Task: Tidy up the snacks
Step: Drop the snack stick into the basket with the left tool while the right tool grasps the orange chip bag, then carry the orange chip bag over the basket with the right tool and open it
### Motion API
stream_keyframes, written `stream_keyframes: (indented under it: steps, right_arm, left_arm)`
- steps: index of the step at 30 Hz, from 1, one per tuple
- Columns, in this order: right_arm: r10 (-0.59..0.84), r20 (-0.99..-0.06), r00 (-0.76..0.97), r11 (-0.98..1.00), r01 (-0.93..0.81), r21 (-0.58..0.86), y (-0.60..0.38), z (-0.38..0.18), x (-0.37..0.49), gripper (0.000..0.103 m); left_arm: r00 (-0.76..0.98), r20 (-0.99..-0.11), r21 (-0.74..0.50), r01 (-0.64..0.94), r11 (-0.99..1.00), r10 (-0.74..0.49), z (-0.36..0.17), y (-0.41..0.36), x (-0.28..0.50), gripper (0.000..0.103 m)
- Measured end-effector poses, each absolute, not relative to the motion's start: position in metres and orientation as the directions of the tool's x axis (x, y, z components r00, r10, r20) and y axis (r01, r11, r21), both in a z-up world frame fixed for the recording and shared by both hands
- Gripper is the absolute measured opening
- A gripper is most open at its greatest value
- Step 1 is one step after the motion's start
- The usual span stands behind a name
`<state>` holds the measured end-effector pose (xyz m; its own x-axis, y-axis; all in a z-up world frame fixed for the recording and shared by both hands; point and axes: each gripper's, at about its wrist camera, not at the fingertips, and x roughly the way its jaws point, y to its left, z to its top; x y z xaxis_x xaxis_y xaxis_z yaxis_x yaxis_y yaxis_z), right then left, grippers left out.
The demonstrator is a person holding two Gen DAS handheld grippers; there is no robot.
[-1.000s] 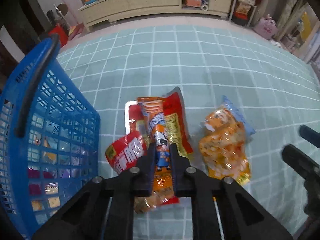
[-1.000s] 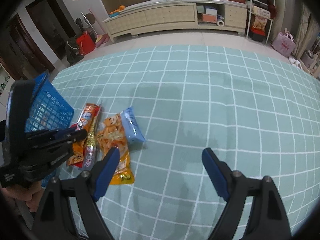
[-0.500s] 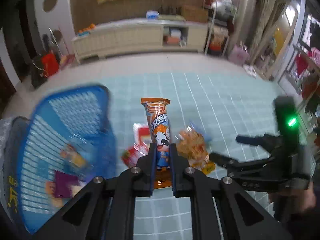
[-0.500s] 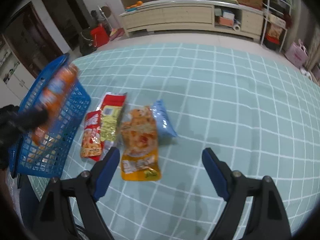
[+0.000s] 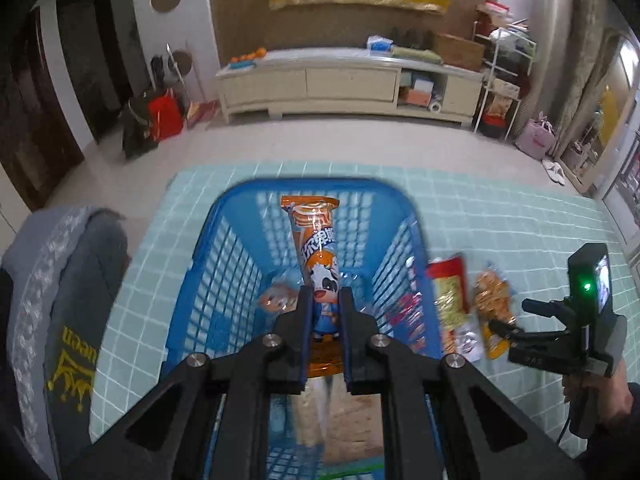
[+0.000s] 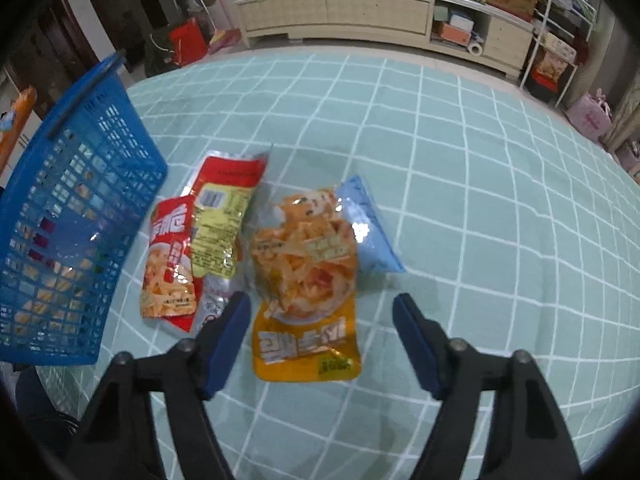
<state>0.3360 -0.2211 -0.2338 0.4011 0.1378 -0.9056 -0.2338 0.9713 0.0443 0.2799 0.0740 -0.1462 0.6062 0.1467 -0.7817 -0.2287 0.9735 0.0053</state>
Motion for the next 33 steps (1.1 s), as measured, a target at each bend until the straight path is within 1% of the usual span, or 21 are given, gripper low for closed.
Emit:
stream_keyframes:
  steps: [1, 3, 6, 8, 9, 11, 16, 18, 19, 20, 25, 26, 33]
  right_arm:
    - [0.127, -0.908, 0.399, 0.973, -0.227, 0.037, -0.22, -0.236, 0.337, 0.069]
    - [0.124, -0.911, 0.393, 0.973, -0.228, 0.034, -0.218, -0.238, 0.338, 0.067]
    - [0.11, -0.914, 0.391, 0.971, -0.238, 0.015, -0.213, -0.239, 0.338, 0.066]
    - [0.101, -0.919, 0.381, 0.973, -0.233, 0.01, -0.212, -0.24, 0.338, 0.062]
    - [0.096, -0.923, 0.373, 0.975, -0.224, 0.011, -0.211, -0.241, 0.338, 0.057]
    - [0.091, -0.923, 0.373, 0.976, -0.218, 0.008, -0.209, -0.242, 0.338, 0.056]
    - [0.102, -0.923, 0.372, 0.974, -0.226, 0.017, -0.204, -0.242, 0.328, 0.048]
    - [0.116, -0.925, 0.363, 0.975, -0.22, 0.036, -0.204, -0.241, 0.324, 0.047]
    - [0.126, -0.925, 0.359, 0.975, -0.219, 0.047, -0.204, -0.24, 0.322, 0.046]
    - [0.131, -0.923, 0.361, 0.974, -0.218, 0.053, -0.204, -0.238, 0.319, 0.046]
    - [0.148, -0.911, 0.385, 0.973, -0.219, 0.066, -0.201, -0.22, 0.298, 0.044]
    - [0.15, -0.908, 0.392, 0.974, -0.218, 0.066, -0.2, -0.216, 0.294, 0.044]
    - [0.139, -0.884, 0.447, 0.971, -0.237, 0.033, -0.184, -0.172, 0.269, 0.044]
  left_arm:
    - [0.601, -0.786, 0.0, -0.237, 0.972, 0.146, -0.149, 0.079, 0.28, 0.011]
    - [0.581, -0.8, 0.007, -0.239, 0.971, 0.149, -0.158, 0.082, 0.282, 0.011]
    - [0.567, -0.814, 0.011, -0.201, 0.98, 0.126, -0.167, 0.083, 0.291, 0.011]
    - [0.555, -0.823, 0.02, -0.182, 0.983, 0.12, -0.174, 0.081, 0.297, 0.011]
    - [0.552, -0.826, 0.017, -0.177, 0.984, 0.113, -0.175, 0.082, 0.298, 0.011]
    - [0.539, -0.837, 0.007, -0.16, 0.987, 0.094, -0.179, 0.082, 0.303, 0.011]
    - [0.545, -0.836, -0.002, -0.122, 0.992, 0.066, -0.179, 0.079, 0.307, 0.012]
    - [0.543, -0.837, -0.003, -0.12, 0.993, 0.063, -0.178, 0.079, 0.307, 0.019]
    - [0.543, -0.837, -0.002, -0.116, 0.993, 0.062, -0.177, 0.08, 0.306, 0.029]
    - [0.546, -0.836, 0.002, -0.11, 0.994, 0.063, -0.176, 0.078, 0.305, 0.037]
    - [0.58, -0.812, 0.01, -0.087, 0.996, 0.058, -0.167, 0.078, 0.288, 0.055]
    - [0.587, -0.808, 0.008, -0.084, 0.996, 0.056, -0.164, 0.079, 0.284, 0.058]
    - [0.644, -0.764, 0.009, -0.063, 0.998, 0.048, -0.14, 0.084, 0.252, 0.062]
